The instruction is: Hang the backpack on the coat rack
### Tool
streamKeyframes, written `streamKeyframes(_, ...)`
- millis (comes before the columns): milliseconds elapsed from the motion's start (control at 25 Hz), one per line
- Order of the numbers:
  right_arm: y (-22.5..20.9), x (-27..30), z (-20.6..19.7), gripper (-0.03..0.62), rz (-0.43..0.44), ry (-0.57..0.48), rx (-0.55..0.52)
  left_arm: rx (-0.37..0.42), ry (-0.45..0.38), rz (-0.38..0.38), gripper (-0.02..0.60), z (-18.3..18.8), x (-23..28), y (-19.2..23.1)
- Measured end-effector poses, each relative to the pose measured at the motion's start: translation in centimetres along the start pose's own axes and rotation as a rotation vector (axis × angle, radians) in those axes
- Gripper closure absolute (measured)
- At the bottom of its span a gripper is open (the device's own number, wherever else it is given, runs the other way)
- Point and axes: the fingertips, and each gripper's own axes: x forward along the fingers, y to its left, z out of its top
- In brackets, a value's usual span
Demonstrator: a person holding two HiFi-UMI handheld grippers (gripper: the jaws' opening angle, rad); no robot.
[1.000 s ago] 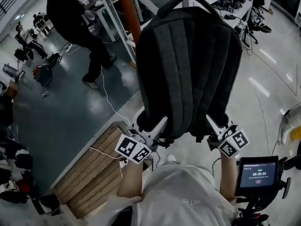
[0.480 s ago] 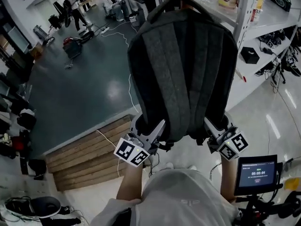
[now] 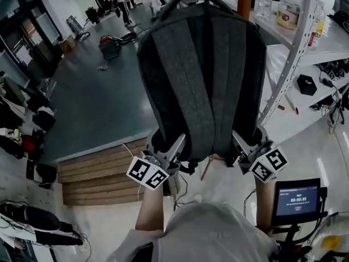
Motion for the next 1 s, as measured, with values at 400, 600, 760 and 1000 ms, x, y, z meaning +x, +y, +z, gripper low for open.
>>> streamKeyframes(400, 0.6, 2.6, 7.1, 0.342, 0.024, -0.08, -0.058, 0.08, -0.066, -0.027, 0.296, 7.4, 2.6, -0.2)
streamKeyframes(600, 0.5, 1.6, 9.5, 0.342, 0.011, -0.12, -0.086, 0.106, -0.092, -0.07, 0.296, 9.1, 3.8, -1.7)
streamKeyframes(760, 0.0, -0.2, 10.0, 0.342, -0.024, -0.138, -0.096, 0.106, -0.094, -0.115, 0.296, 8.8, 4.7, -3.0)
streamKeyframes(1000, -2.4, -2.6, 9.4, 0.342, -0.1, -0.131, -0.088, 0.071, -0.063, -0.175, 0.296, 6.5, 7.3, -4.1)
